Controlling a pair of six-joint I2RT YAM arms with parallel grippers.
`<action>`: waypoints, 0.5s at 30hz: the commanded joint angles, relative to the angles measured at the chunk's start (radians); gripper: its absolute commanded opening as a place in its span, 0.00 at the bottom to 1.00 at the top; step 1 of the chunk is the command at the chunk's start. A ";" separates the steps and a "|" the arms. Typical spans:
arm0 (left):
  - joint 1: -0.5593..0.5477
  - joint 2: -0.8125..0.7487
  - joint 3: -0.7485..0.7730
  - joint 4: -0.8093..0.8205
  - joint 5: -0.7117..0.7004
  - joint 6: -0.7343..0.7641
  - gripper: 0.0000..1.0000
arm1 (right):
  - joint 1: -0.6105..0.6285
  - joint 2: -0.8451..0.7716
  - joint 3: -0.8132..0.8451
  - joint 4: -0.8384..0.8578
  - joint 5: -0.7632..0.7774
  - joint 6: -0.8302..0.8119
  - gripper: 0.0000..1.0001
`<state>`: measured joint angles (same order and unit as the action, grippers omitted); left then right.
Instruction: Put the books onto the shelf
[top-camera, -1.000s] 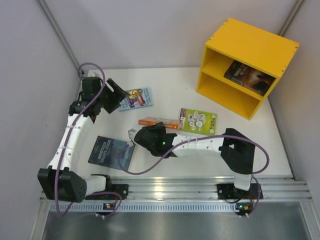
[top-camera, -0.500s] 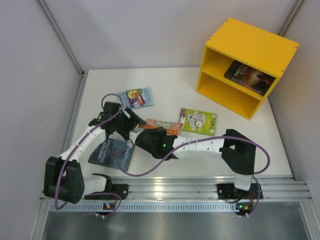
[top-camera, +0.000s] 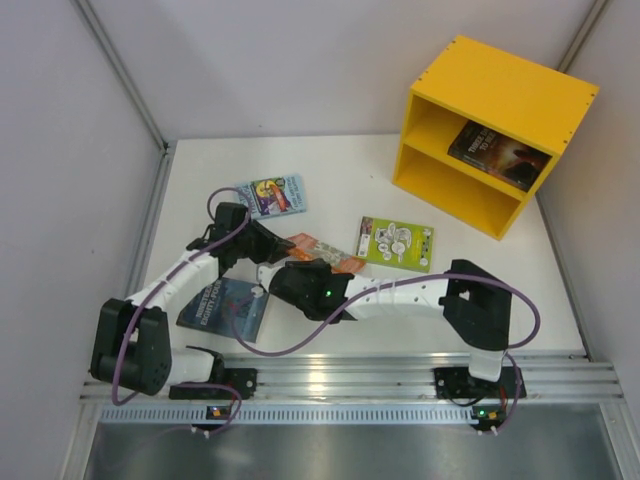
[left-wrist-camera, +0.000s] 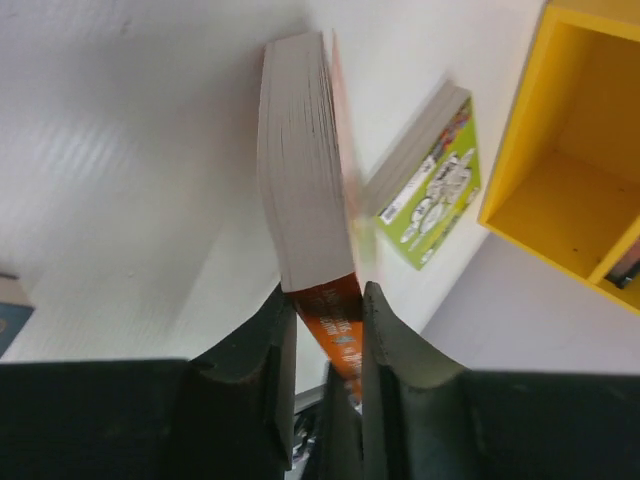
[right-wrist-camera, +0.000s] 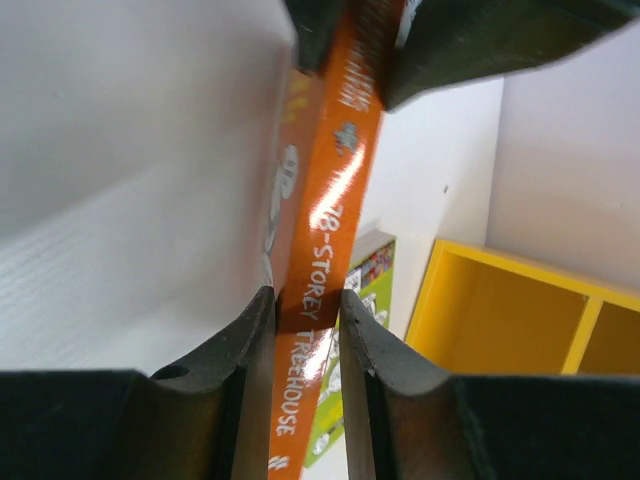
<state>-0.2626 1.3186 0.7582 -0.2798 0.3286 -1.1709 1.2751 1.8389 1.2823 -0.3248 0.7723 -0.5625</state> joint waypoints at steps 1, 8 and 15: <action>-0.004 0.004 -0.002 0.057 -0.007 0.017 0.17 | 0.015 -0.047 0.009 0.047 0.044 0.015 0.01; -0.006 -0.001 0.012 0.057 0.001 0.016 0.00 | 0.013 -0.037 -0.011 0.053 0.045 0.021 0.43; -0.010 -0.025 0.013 0.048 -0.005 0.011 0.00 | 0.001 0.029 0.003 0.053 0.096 0.038 0.64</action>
<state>-0.2684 1.3197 0.7609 -0.2359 0.3313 -1.1831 1.2884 1.8423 1.2697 -0.2852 0.8032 -0.5343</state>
